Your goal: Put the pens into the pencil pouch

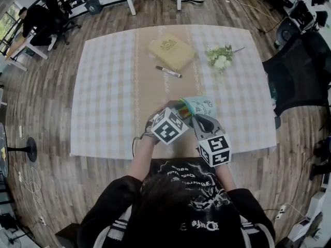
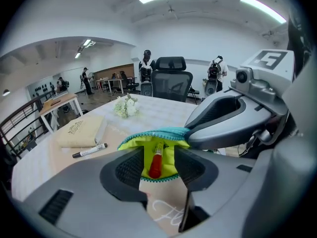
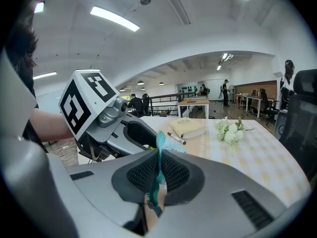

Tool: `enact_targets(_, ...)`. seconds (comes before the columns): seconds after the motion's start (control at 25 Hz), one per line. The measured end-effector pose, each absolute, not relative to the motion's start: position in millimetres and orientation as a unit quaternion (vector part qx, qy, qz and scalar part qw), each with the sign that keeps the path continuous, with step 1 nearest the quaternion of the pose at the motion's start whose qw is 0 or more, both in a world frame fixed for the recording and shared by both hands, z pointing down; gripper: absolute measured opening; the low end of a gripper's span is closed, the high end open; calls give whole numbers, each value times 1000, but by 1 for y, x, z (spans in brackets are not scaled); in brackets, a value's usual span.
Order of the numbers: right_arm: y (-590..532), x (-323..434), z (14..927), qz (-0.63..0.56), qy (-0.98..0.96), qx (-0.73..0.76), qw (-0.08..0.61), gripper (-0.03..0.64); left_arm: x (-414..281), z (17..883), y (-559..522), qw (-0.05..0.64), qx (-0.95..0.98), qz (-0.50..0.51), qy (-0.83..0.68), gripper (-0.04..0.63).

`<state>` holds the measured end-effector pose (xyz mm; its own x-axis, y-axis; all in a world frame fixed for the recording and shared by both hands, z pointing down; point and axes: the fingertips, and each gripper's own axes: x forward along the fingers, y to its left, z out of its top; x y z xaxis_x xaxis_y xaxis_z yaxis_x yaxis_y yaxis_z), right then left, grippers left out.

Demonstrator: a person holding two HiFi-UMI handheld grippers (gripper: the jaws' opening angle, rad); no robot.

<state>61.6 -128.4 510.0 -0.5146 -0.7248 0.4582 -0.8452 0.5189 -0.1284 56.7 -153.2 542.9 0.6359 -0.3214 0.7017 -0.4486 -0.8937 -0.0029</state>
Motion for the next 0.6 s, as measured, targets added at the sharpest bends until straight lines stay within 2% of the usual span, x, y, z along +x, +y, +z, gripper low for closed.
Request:
enact_targets(0.32,-133,61,500,167,-843,484,165,28,27,517,-159,108,910,321,-238,210)
enact_targets(0.6,-143,102,495,168,-826,517,147,28,11,501,-194,102,905,306,-276,210)
